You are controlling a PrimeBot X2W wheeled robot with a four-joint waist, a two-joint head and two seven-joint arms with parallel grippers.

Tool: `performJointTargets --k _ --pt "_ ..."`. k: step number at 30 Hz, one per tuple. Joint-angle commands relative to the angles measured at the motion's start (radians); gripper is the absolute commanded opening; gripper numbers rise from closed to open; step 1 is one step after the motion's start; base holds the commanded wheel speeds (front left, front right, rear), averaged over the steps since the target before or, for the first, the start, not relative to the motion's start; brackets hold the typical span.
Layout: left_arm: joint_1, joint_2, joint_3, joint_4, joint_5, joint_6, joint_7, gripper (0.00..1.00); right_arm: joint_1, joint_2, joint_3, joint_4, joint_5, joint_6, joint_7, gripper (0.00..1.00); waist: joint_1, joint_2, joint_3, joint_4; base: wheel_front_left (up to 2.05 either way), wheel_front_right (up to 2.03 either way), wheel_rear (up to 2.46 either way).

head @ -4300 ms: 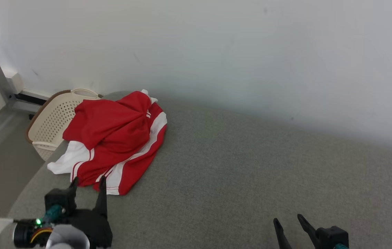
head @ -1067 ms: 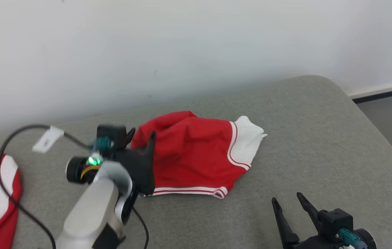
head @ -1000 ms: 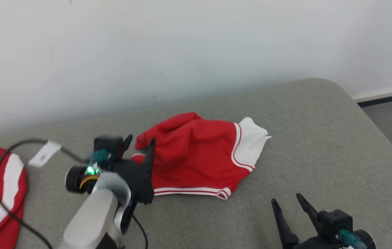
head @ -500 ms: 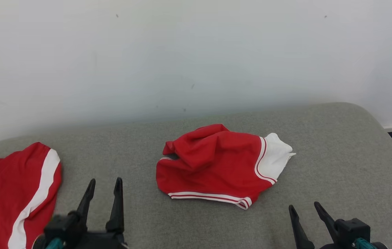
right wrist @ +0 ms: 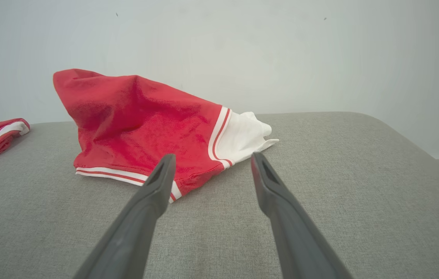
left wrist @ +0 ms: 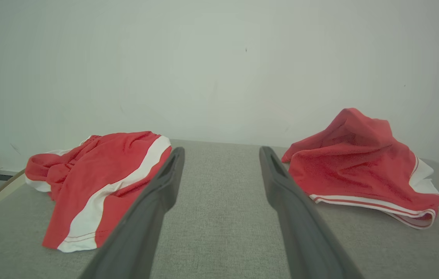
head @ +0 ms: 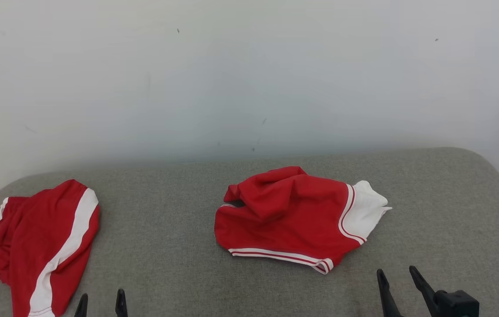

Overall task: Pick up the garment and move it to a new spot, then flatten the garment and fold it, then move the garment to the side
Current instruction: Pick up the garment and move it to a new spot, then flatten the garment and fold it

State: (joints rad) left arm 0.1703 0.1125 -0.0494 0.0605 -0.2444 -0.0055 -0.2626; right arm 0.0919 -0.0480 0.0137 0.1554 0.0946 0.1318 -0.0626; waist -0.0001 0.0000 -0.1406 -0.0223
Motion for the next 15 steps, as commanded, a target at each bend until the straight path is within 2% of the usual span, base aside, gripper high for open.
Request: performJointTargets --k 1,15 --pt "0.033 -0.006 0.01 -0.004 0.006 -0.004 -0.004 1.0 0.018 0.0 -0.002 0.013 -0.014 -0.002 -0.01 1.0 0.0001 0.0 -0.001 -0.001 0.0 0.0 0.0" --pt "0.114 -0.025 0.04 0.008 0.022 -0.04 -0.004 1.0 0.021 0.0 -0.007 0.062 -0.017 -0.002 -0.019 1.0 0.0001 0.0 -0.004 -0.003 0.0 0.0 0.0"
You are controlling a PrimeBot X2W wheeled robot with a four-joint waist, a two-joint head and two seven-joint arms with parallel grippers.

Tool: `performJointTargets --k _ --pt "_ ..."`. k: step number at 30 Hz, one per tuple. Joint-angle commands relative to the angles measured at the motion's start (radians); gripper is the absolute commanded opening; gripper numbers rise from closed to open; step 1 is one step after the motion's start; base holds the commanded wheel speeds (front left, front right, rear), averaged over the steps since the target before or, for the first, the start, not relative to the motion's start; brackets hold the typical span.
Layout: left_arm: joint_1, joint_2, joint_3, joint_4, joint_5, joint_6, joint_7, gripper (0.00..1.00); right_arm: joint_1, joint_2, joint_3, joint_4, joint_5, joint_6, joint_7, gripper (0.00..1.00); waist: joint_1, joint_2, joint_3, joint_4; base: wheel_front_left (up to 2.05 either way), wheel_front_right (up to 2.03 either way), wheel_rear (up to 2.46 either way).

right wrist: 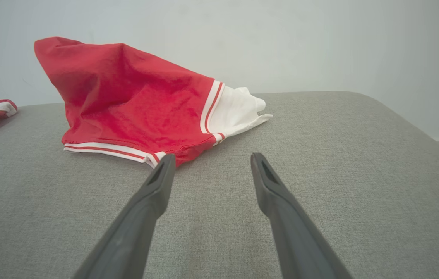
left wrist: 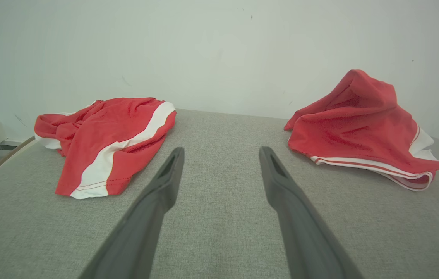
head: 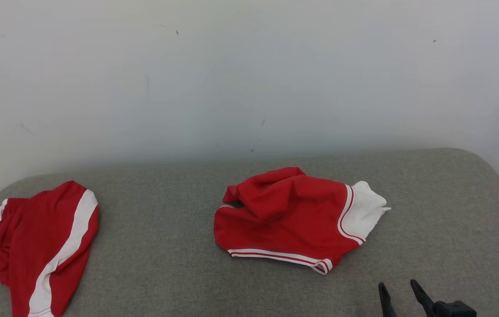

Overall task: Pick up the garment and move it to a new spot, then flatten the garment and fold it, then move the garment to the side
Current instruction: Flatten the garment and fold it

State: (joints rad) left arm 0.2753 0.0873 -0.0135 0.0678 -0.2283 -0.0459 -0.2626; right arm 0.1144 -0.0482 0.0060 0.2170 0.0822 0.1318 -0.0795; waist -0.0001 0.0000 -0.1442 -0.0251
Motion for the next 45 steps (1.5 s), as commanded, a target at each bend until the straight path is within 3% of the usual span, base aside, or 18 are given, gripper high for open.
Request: performJointTargets --k 1,13,19,23,31,40,45 --pt "0.007 0.0 0.006 0.002 0.004 -0.007 -0.004 1.0 -0.004 0.0 0.0 0.001 -0.004 -0.002 -0.003 1.0 0.0001 0.0 0.0 0.0 0.0 0.0 0.0" --pt "-0.003 0.008 0.012 0.017 -0.002 -0.05 -0.004 1.0 -0.015 0.0 0.013 0.005 0.0 -0.002 -0.003 1.0 0.0001 0.0 0.011 -0.008 0.0 0.0 0.0" --pt "-0.061 0.026 -0.059 0.048 -0.008 -0.074 -0.003 1.0 -0.036 0.0 0.037 0.003 0.007 -0.002 -0.005 1.0 0.0001 0.0 0.027 -0.051 0.0 0.0 0.0" --pt "-0.154 0.029 -0.137 0.099 -0.009 -0.081 0.018 1.0 -0.048 0.0 0.055 -0.007 0.003 -0.002 0.002 1.0 0.0001 0.0 0.048 -0.106 0.0 0.0 0.0" --pt "-0.384 0.045 -0.392 0.26 -0.027 -0.083 0.088 1.0 -0.074 0.0 0.096 -0.03 -0.003 -0.002 0.014 1.0 0.0001 0.0 0.111 -0.26 0.0 0.0 0.0" --pt "-0.565 0.046 -0.546 0.431 -0.11 -0.083 0.111 1.0 -0.095 0.0 0.119 -0.027 0.009 -0.002 0.005 1.0 0.0001 0.0 0.177 -0.409 0.0 0.0 0.0" --pt "-0.653 0.032 -0.565 0.552 -0.088 -0.07 0.112 1.0 -0.105 0.001 0.13 -0.02 0.018 -0.002 -0.003 1.0 0.0001 0.0 0.209 -0.458 0.0 0.0 0.0"
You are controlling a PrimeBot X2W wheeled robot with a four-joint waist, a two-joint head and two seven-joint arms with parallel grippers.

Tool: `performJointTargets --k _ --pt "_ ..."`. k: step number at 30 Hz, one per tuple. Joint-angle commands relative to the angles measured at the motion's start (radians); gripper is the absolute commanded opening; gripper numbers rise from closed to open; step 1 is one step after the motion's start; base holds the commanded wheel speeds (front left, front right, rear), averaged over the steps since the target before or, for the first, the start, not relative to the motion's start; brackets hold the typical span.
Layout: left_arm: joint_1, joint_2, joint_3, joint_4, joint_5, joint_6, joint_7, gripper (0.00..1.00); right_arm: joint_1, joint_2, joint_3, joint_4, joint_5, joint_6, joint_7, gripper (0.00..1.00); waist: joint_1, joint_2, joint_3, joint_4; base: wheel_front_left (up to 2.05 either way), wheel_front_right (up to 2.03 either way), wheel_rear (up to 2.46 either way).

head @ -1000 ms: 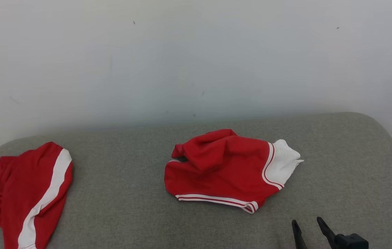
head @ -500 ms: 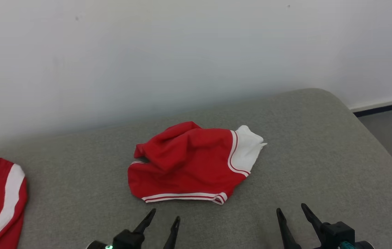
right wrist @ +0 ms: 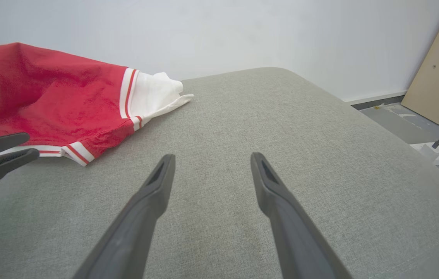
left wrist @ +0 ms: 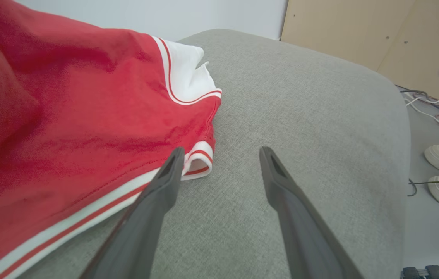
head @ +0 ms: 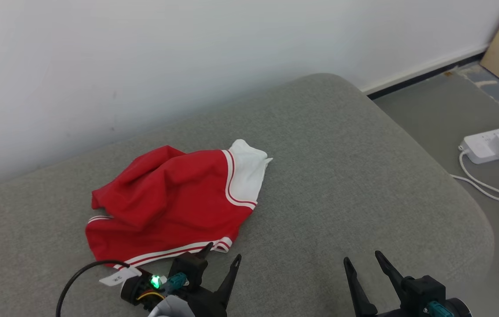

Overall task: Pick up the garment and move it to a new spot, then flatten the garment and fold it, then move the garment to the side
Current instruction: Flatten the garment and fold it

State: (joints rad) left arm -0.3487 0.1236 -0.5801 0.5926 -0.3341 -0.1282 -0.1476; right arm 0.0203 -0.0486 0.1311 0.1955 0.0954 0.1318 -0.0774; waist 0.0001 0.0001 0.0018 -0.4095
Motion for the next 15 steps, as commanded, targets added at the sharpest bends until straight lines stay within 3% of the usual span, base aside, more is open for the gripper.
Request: performJointTargets --k 1,7,11,13,14,15 --pt "-0.029 -0.004 0.001 0.028 0.017 0.012 -0.003 1.0 -0.011 0.001 0.005 0.002 0.005 -0.002 -0.005 1.0 -0.0001 -0.0001 0.063 -0.074 0.0 0.0 0.0" --pt "-0.106 -0.016 0.001 0.155 0.025 0.044 0.003 1.0 -0.022 0.001 0.013 0.008 0.02 -0.002 -0.022 1.0 -0.0001 -0.0001 0.101 -0.105 0.0 0.0 0.0" --pt "-0.142 -0.021 0.03 0.234 0.013 0.107 -0.006 1.0 -0.026 0.001 0.012 0.015 0.027 -0.002 -0.031 1.0 -0.0001 -0.0001 0.115 -0.108 0.0 0.0 0.0" --pt "-0.148 -0.024 0.034 0.261 0.01 0.118 -0.001 1.0 -0.026 0.001 0.011 0.018 0.028 -0.002 -0.033 1.0 -0.0001 -0.0001 0.116 -0.104 0.0 0.0 0.0" --pt "-0.154 -0.027 0.031 0.269 0.009 0.119 -0.002 0.67 -0.027 0.001 0.009 0.019 0.029 -0.002 -0.034 1.0 -0.0001 -0.0001 0.116 -0.099 0.0 0.0 0.0" --pt "-0.16 -0.029 0.029 0.276 0.008 0.115 -0.007 0.27 -0.029 0.001 0.01 0.02 0.031 -0.002 -0.035 1.0 -0.0001 -0.0001 0.115 -0.094 0.0 0.0 0.0"
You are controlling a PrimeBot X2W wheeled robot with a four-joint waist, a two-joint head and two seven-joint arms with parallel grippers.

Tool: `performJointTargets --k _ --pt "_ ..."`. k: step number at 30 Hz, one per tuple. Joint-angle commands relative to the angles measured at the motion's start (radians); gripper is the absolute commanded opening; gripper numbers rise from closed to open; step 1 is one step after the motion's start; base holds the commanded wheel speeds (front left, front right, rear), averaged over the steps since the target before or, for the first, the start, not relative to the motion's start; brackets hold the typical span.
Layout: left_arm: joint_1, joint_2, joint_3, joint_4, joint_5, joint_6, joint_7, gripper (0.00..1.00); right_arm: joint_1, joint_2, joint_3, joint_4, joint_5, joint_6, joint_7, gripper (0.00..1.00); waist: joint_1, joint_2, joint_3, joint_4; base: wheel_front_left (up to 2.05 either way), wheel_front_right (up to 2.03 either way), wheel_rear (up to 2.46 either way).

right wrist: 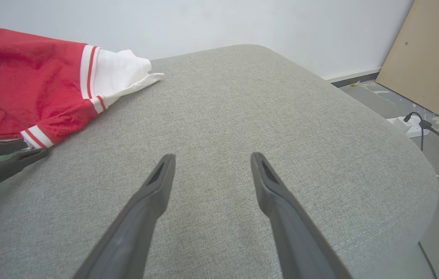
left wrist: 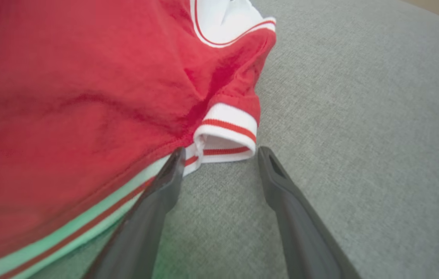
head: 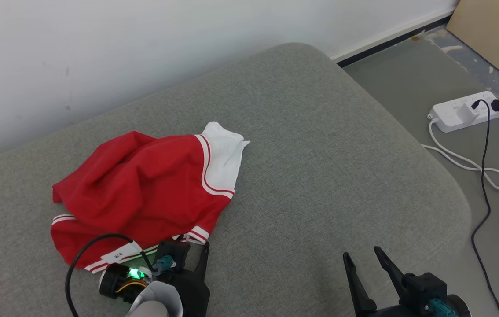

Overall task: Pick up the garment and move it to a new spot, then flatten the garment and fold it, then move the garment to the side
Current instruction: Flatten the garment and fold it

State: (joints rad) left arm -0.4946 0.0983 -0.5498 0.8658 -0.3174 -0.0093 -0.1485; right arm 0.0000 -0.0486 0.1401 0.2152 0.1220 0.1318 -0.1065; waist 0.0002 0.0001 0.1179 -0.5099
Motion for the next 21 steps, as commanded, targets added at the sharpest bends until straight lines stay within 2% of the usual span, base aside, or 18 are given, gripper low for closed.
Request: performJointTargets --k 1,9,14,21 --pt "-0.018 -0.006 -0.007 0.008 -0.009 -0.011 -0.011 0.0 -0.009 0.001 0.0 0.002 0.005 -0.002 -0.006 1.0 -0.0002 -0.0001 -0.002 0.013 0.0 0.0 0.0" --pt "-0.112 -0.035 -0.006 -0.054 -0.034 -0.052 -0.096 0.0 -0.014 0.001 -0.003 0.008 0.002 -0.002 -0.003 1.0 -0.0002 -0.0001 -0.038 0.072 0.0 0.0 0.0" --pt "-0.209 -0.046 0.005 -0.18 -0.083 -0.069 -0.114 0.0 0.0 0.001 -0.014 0.009 -0.009 -0.002 0.006 1.0 -0.0002 -0.0001 -0.075 0.113 0.0 0.0 0.0" --pt "-0.361 -0.048 -0.01 -0.373 -0.154 -0.062 -0.106 0.0 0.014 0.001 -0.022 0.003 -0.006 -0.002 0.015 1.0 -0.0002 -0.0001 -0.117 0.168 0.0 0.0 0.0"
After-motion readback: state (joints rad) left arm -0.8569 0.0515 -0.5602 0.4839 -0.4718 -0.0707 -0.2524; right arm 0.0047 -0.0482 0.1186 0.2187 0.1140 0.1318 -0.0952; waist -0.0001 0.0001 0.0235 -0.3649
